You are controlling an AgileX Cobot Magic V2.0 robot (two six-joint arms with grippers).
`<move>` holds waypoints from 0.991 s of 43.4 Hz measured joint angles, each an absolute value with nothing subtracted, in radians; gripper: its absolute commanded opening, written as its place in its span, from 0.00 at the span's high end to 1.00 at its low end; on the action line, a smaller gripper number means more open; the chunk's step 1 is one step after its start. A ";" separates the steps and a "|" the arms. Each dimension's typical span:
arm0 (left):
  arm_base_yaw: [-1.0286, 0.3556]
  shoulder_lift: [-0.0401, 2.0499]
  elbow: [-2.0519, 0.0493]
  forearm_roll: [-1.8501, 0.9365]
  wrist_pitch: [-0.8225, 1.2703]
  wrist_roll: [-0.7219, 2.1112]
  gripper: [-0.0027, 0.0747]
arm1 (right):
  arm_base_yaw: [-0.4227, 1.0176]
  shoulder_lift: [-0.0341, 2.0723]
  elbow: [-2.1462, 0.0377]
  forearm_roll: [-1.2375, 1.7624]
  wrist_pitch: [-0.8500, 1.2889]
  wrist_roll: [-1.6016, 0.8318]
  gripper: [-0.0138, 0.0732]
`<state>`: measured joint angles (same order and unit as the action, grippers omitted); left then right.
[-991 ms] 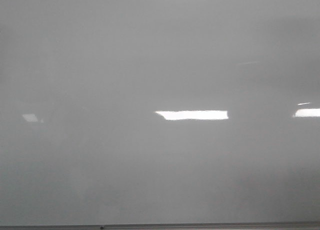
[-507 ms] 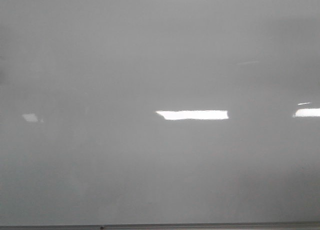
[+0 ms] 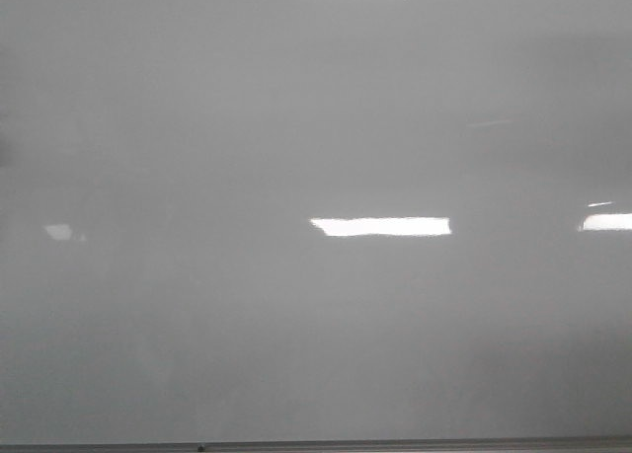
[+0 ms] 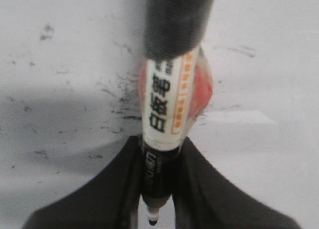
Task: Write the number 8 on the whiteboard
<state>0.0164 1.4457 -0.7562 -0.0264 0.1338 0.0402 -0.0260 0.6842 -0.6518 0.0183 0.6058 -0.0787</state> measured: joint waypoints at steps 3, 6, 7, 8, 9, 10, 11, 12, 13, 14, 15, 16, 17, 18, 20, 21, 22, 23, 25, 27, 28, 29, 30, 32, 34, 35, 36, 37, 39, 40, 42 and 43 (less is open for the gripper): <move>0.016 1.431 -0.756 -0.026 0.151 0.040 0.96 | -0.026 0.684 -0.652 0.018 0.600 -0.079 0.23; 0.016 1.399 -0.758 -0.026 0.187 0.040 0.99 | -0.026 0.684 -0.656 0.020 0.604 -0.079 0.23; 0.016 1.390 -0.758 -0.026 0.203 0.040 0.99 | -0.026 0.684 -0.658 0.022 0.613 -0.079 0.23; 0.016 1.377 -0.760 -0.026 0.222 0.043 0.99 | -0.026 0.684 -0.664 0.025 0.620 -0.079 0.23; 0.016 1.353 -0.768 -0.026 0.254 0.050 0.99 | -0.026 0.684 -0.675 0.033 0.633 -0.079 0.23; 0.014 1.338 -0.774 -0.026 0.290 0.062 0.99 | -0.026 0.684 -0.682 0.038 0.643 -0.079 0.23; 0.011 1.322 -0.782 -0.026 0.320 0.074 0.99 | -0.026 0.684 -0.691 0.045 0.655 -0.079 0.23; 0.006 1.301 -0.794 -0.026 0.354 0.088 0.99 | -0.026 0.684 -0.704 0.052 0.674 -0.079 0.23; 0.005 1.291 -0.806 -0.026 0.388 0.105 0.99 | -0.026 0.684 -0.711 0.056 0.689 -0.079 0.23; -0.001 1.276 -0.814 -0.026 0.424 0.122 0.99 | -0.026 0.684 -0.722 0.059 0.703 -0.079 0.23; -0.007 1.257 -0.832 -0.026 0.462 0.143 0.99 | -0.026 0.684 -0.733 0.063 0.714 -0.079 0.23; -0.015 1.243 -0.846 -0.026 0.498 0.154 0.99 | -0.026 0.684 -0.749 0.066 0.735 -0.079 0.23; -0.023 1.231 -0.862 -0.026 0.535 0.169 0.99 | -0.026 0.684 -0.759 0.068 0.751 -0.079 0.23; -0.033 1.220 -0.877 -0.026 0.582 0.190 0.99 | -0.026 0.684 -0.770 0.068 0.765 -0.079 0.23; -0.058 1.200 -0.913 -0.026 0.648 0.220 0.99 | -0.026 0.684 -0.791 0.071 0.798 -0.079 0.23; -0.070 1.194 -0.928 -0.026 0.687 0.241 0.99 | -0.026 0.684 -0.799 0.071 0.810 -0.079 0.23; -0.083 1.189 -0.942 -0.028 0.715 0.258 0.99 | -0.026 0.684 -0.805 0.071 0.821 -0.079 0.23; -0.101 1.187 -0.959 -0.033 0.741 0.274 0.99 | -0.026 0.684 -0.814 0.071 0.836 -0.079 0.23; -0.130 1.184 -0.982 -0.041 0.797 0.314 0.99 | -0.026 0.684 -0.823 0.071 0.856 -0.081 0.23; -0.164 1.184 -1.001 -0.059 0.835 0.348 0.99 | -0.026 0.684 -0.831 0.071 0.878 -0.083 0.23; -0.174 1.184 -1.004 -0.066 0.852 0.367 0.99 | -0.026 0.684 -0.833 0.071 0.886 -0.083 0.23; -0.194 1.184 -1.010 -0.083 0.868 0.394 0.99 | -0.026 0.684 -0.834 0.071 0.893 -0.083 0.23; -0.209 1.187 -1.014 -0.099 0.882 0.409 0.99 | -0.026 0.684 -0.834 0.072 0.900 -0.083 0.23; -0.240 1.192 -1.019 -0.134 0.916 0.464 0.99 | -0.026 0.684 -0.834 0.072 0.911 -0.084 0.23; -0.276 1.204 -1.023 -0.179 0.942 0.518 0.99 | -0.026 0.687 -0.834 0.073 0.922 -0.084 0.23; -0.292 1.209 -1.026 -0.198 0.955 0.544 0.99 | -0.026 0.688 -0.834 0.074 0.928 -0.084 0.23; -0.308 1.217 -1.026 -0.217 0.970 0.577 0.99 | -0.026 0.691 -0.834 0.075 0.931 -0.085 0.23; -0.325 1.224 -1.026 -0.235 0.977 0.602 0.99 | -0.026 0.692 -0.834 0.080 0.936 -0.090 0.23; -0.359 1.239 -1.028 -0.264 0.995 0.646 0.99 | -0.024 0.700 -0.835 0.093 0.944 -0.106 0.23; -0.383 1.249 -1.028 -0.277 1.000 0.667 0.99 | -0.021 0.708 -0.835 0.103 0.948 -0.122 0.23; -0.420 1.262 -1.030 -0.288 1.002 0.690 0.99 | -0.010 0.722 -0.837 0.128 0.958 -0.152 0.23; -0.440 1.268 -1.032 -0.294 1.003 0.697 0.99 | -0.005 0.731 -0.839 0.142 0.961 -0.170 0.23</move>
